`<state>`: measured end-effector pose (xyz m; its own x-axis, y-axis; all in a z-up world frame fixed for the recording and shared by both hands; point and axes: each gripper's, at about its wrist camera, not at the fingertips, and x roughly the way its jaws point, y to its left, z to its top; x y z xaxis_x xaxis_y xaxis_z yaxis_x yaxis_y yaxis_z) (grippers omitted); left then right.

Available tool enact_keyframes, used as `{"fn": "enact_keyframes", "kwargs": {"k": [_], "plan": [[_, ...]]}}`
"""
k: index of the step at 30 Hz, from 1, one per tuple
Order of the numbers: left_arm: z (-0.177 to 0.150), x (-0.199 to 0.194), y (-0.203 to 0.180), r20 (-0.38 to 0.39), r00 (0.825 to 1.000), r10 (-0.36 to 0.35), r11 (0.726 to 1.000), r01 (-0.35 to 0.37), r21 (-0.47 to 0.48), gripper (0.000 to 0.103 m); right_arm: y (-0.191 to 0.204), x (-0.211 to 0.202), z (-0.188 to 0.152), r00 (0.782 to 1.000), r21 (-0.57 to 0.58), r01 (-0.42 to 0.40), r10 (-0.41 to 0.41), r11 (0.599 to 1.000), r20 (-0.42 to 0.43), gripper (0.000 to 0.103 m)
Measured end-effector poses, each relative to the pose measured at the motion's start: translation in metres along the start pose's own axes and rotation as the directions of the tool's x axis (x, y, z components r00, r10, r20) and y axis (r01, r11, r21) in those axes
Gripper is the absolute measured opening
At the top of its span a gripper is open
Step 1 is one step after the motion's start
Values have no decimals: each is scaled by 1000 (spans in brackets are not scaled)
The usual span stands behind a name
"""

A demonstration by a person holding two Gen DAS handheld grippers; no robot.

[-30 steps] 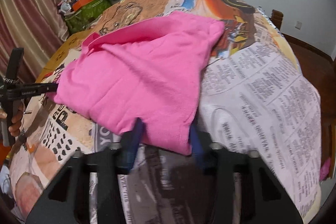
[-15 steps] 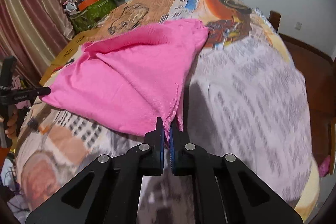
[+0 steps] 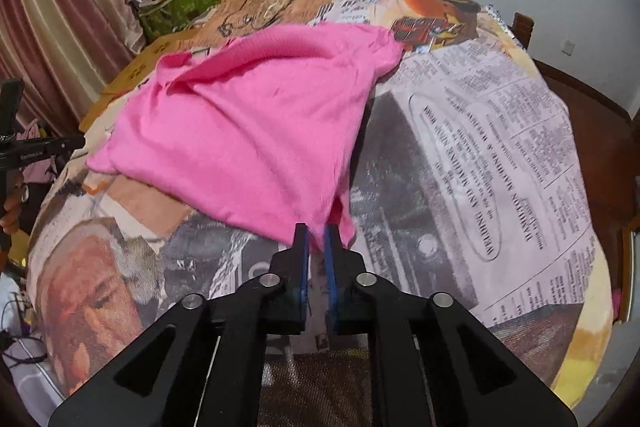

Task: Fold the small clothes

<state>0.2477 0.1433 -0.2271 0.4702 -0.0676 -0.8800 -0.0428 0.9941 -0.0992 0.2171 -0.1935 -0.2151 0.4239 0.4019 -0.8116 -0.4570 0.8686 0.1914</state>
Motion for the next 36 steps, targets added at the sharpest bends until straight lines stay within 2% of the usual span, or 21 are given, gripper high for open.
{"fn": "enact_keyframes", "kwargs": {"k": [2, 5, 8, 9, 11, 12, 14, 18, 21, 26, 29, 34, 36], "plan": [[6, 14, -4, -23, 1000, -13, 1000, 13, -4, 12, -2, 0, 4, 1000, 9, 6, -6, 1000, 20, 24], [12, 34, -6, -60, 997, -56, 998, 54, -39, 12, -3, 4, 9, 1000, 14, 11, -12, 1000, 27, 25], [13, 44, -9, -67, 994, -88, 995, 85, -49, 12, -5, 14, 11, 1000, 29, 7, -8, 1000, 16, 25], [13, 45, -11, -63, 995, -83, 996, 80, -39, 12, -6, 18, 12, 1000, 35, -3, 2, 999, 11, 25], [12, 44, -15, -52, 997, -61, 998, 61, -14, 1, -4, 26, 11, 1000, 37, -12, 13, 999, -5, 25], [12, 43, -15, -47, 998, -52, 999, 52, -8, 0, -3, 32, 11, 1000, 33, -10, 10, 999, -17, 25], [11, 33, -14, -11, 1000, -12, 1000, 12, 1, 0, -3, 40, 11, 999, 35, -16, 18, 999, -50, 25], [6, 10, 0, 55, 998, 36, 999, -34, -24, 0, -4, 39, 10, 999, 35, -13, 15, 999, -50, 25], [-2, 6, 16, 46, 997, 54, 997, -52, -58, 0, -5, 40, 8, 998, 22, -5, 6, 1000, -58, 24], [2, 0, 21, 54, 997, 55, 998, -53, -38, 0, 0, 34, 10, 998, -30, 13, -14, 999, -62, 24], [21, -3, 19, 82, 995, 48, 998, -46, -38, 6, 3, 22, 20, 1000, -58, 21, -22, 998, -19, 24], [63, 7, 18, 115, 992, 47, 998, -42, -40, 24, 2, 10, 49, 998, -83, 29, -25, 996, 56, 29], [80, 18, 17, 113, 993, 42, 999, -38, -34, 26, 2, 13, 62, 997, -98, 29, -22, 995, 67, 30]]}}
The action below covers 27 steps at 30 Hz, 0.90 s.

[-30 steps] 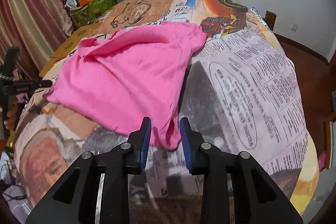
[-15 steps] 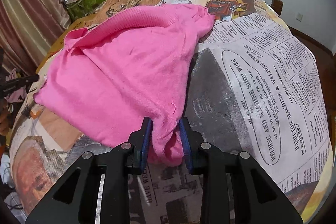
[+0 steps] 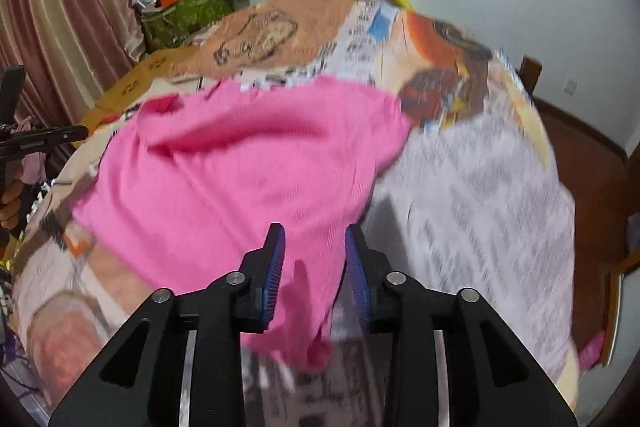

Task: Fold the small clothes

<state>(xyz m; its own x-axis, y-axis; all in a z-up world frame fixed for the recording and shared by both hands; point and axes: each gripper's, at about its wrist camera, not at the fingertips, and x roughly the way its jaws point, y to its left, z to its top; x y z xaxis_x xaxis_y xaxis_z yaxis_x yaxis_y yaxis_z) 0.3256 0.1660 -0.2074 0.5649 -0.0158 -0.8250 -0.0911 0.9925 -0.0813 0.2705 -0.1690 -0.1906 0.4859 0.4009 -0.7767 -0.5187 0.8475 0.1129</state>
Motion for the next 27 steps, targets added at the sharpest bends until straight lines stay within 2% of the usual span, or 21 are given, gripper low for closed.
{"fn": "enact_keyframes", "kwargs": {"k": [6, 10, 14, 18, 19, 20, 22, 27], "plan": [[31, 45, -2, -36, 999, -6, 1000, 7, 22, 26, -5, 39, 41, 1000, -45, 19, -19, 999, 6, 31], [46, 75, -1, -66, 997, -35, 999, 36, 14, 26, -19, 66, 59, 1000, 8, 7, -7, 1000, -23, 31], [56, 98, -3, -83, 994, -77, 997, 78, 6, 29, -25, 85, 65, 999, 22, -4, 5, 1000, -45, 31], [57, 114, -12, -106, 991, -85, 996, 88, 29, 27, -26, 96, 63, 998, 26, -28, 30, 999, -59, 31], [56, 118, -15, -109, 991, -77, 996, 82, 41, 16, -26, 96, 62, 998, 26, -33, 34, 999, -56, 29], [54, 120, -18, -108, 992, -63, 996, 70, 55, 8, -25, 96, 61, 998, 26, -36, 37, 999, -49, 25], [51, 121, -20, -101, 994, -43, 997, 50, 65, 7, -24, 95, 60, 999, 18, -40, 40, 999, -36, 9], [53, 104, -18, -33, 999, -25, 997, 27, 67, 6, -18, 88, 62, 1000, -33, -19, 19, 999, 0, 4]]}}
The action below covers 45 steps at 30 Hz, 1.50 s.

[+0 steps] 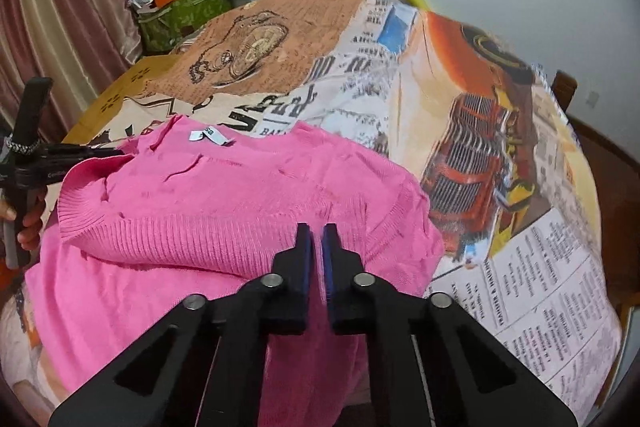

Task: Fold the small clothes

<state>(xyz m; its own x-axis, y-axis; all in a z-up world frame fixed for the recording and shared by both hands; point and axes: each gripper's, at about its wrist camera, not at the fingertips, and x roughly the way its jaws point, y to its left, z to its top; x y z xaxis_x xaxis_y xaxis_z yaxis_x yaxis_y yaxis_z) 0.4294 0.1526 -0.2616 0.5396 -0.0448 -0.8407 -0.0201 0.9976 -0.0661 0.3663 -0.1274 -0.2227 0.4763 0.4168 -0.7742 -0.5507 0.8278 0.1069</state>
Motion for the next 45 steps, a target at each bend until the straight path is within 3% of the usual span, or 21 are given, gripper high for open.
{"fn": "enact_keyframes", "kwargs": {"k": [5, 9, 13, 14, 15, 16, 17, 23, 28, 31, 34, 38, 39, 42, 45], "plan": [[5, -22, 7, 47, 999, -1, 1000, 2, -22, 6, -6, -4, 8, 1000, 19, 0, 0, 1000, 12, 5], [4, -28, 6, 61, 998, 10, 1000, -9, -17, 5, -15, 6, 10, 1000, 62, 21, -20, 998, -15, 35], [1, -22, 4, 47, 999, 18, 1000, -18, -8, 5, -22, 22, 9, 999, 92, 4, 1, 996, -48, 35], [0, -19, 3, 39, 999, 21, 1000, -20, -7, 5, -23, 23, 8, 999, 92, 2, 2, 996, -45, 35], [-1, -16, 3, 32, 999, 23, 1000, -23, -7, 5, -21, 23, 8, 999, 82, 3, 0, 997, -32, 27], [-2, -14, 3, 26, 999, 27, 1000, -27, -6, 5, -18, 23, 7, 999, 66, 7, -5, 998, -32, 11], [-3, -13, 2, 24, 999, 30, 1000, -30, -7, 5, -17, 24, 7, 999, 58, 11, -9, 998, -38, 7], [-2, -34, 0, 91, 995, 34, 999, -34, 1, 5, -16, 0, 6, 1000, 46, 11, -12, 999, 29, 5], [10, -56, 9, 159, 987, 38, 998, -31, -46, 5, -20, -36, 20, 986, 25, 49, -52, 998, 156, 4], [19, -44, 26, 118, 992, 46, 991, -31, -129, 5, -39, -36, 33, 982, 92, 65, -80, 994, 173, 2], [17, -18, 42, 44, 998, 37, 980, -28, -198, 5, -60, -15, 31, 991, 175, 54, -74, 983, 110, 2], [6, 4, 39, -19, 999, 37, 986, -40, -164, 5, -55, -8, 15, 996, 190, -26, 10, 981, 85, 3], [3, 7, 36, -27, 999, 45, 988, -48, -147, 5, -49, -9, 11, 997, 173, -43, 31, 984, 70, 7], [-2, 12, 29, -36, 998, 57, 991, -61, -117, 5, -34, -10, 5, 997, 120, -75, 71, 990, 43, 32], [-4, 15, 26, -39, 997, 62, 992, -66, -111, 5, -19, -5, 3, 997, 54, -72, 72, 996, 17, 34]]}}
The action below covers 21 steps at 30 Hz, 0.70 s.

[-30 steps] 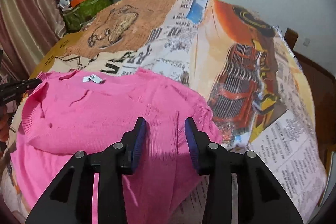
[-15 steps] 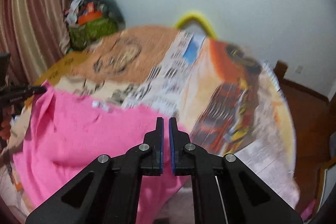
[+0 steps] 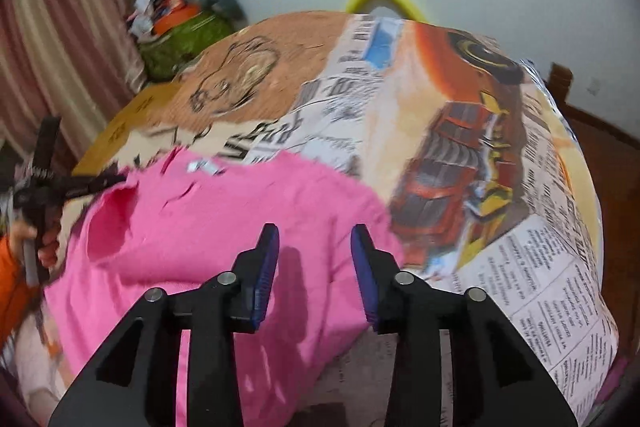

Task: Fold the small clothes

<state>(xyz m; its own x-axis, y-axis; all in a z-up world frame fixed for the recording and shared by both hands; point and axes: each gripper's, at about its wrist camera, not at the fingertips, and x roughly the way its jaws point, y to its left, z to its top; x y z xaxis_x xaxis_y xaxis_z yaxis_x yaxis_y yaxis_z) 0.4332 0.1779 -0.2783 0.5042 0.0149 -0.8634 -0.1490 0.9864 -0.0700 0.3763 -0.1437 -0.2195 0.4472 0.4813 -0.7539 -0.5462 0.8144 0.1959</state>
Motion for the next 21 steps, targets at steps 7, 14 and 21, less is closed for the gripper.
{"fn": "enact_keyframes", "kwargs": {"k": [7, 14, 21], "plan": [[-7, 3, -12, -4, 999, 47, 997, -46, 62, 5, 10, 23, -9, 999, -50, 31, -33, 998, -42, 24], [-6, -19, -17, 75, 994, 85, 990, -92, 105, 5, 15, 3, -3, 995, -75, 90, -87, 993, 41, 6], [10, -63, -6, 227, 973, 51, 997, -63, 46, 5, -1, -36, 16, 977, -19, 93, -87, 996, 194, 5]]}}
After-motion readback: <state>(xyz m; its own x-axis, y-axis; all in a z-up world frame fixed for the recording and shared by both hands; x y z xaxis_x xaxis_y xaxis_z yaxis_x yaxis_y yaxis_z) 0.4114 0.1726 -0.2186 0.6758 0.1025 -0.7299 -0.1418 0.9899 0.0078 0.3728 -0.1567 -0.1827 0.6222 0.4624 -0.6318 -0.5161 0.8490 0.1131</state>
